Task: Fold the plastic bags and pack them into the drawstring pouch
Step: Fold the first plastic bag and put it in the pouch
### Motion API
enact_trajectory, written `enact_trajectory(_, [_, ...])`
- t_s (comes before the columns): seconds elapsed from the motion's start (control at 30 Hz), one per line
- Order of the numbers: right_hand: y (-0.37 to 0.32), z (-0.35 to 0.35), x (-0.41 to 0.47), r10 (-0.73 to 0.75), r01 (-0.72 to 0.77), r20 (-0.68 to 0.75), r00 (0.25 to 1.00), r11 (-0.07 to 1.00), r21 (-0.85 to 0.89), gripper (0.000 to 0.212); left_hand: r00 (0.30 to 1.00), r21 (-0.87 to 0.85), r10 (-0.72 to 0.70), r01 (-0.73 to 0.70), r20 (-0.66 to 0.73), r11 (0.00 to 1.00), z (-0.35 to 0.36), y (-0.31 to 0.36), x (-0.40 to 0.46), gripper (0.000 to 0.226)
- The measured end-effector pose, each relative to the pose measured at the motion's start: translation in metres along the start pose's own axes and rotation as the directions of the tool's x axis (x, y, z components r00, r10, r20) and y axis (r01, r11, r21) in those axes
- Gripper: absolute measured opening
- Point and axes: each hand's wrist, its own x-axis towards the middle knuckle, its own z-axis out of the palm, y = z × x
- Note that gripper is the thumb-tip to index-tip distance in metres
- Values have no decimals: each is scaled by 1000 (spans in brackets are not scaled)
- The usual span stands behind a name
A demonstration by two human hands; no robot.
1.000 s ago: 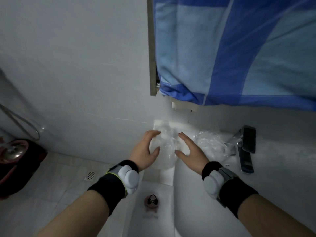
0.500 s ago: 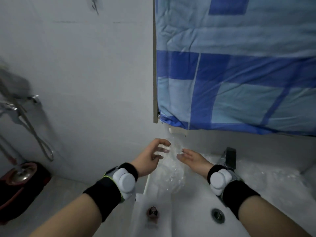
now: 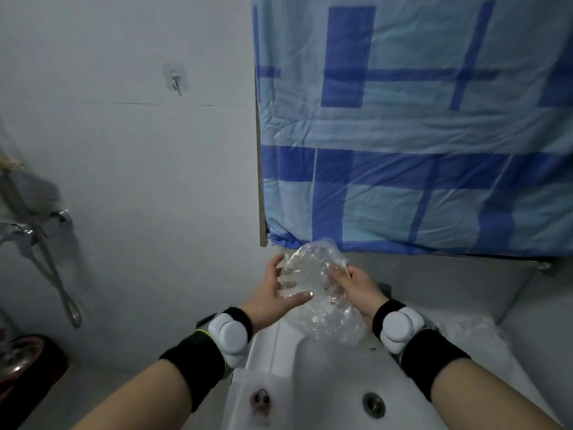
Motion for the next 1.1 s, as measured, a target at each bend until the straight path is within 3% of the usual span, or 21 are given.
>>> enact_trajectory(0.07, [-8,-7,-4,-28,28,-46,999,1000,0,20,994,-104,-94,100,58,990,7,0,-4,88])
enact_trajectory(0.17, [-15,-15,-7,-70,69,-122,990,998,-11,20,982,-206,-153,173,110,963,18,-1,-5,64])
enact_trajectory(0.33, [-19,-27,-7,-92,91,-203,975,996,-13,18,973,-169,-130,163,192,972,25,-4,-3,33])
enact_trajectory(0.5, [-19,-38,-8,-66,70,-241,968,997,8,24,929,-98,-126,170,347,980,20,-8,-9,33])
enact_trajectory(0.57, [-18,-41,-8,-62,62,-250,966,998,-8,23,924,-162,-131,200,359,966,21,-7,-9,44])
enact_trajectory(0.7, [-10,-42,-6,-39,26,-283,958,998,-50,32,967,-330,-150,213,204,920,30,5,-2,65])
enact_trajectory(0.83, [-6,-38,-7,-78,38,-351,933,992,-119,30,995,-306,-48,73,89,949,38,9,0,54])
enact_trajectory(0.93, [-8,-40,-7,-76,58,-369,926,997,-60,26,1000,-241,12,-10,7,970,36,12,-2,38])
enact_trajectory(1.03, [-10,-44,-11,5,4,-274,962,1000,31,28,1000,-292,9,-12,-14,956,33,18,-1,23])
enact_trajectory(1.1, [-10,-47,-12,87,-71,-118,989,988,137,44,1000,-340,10,-17,-22,940,30,22,0,23])
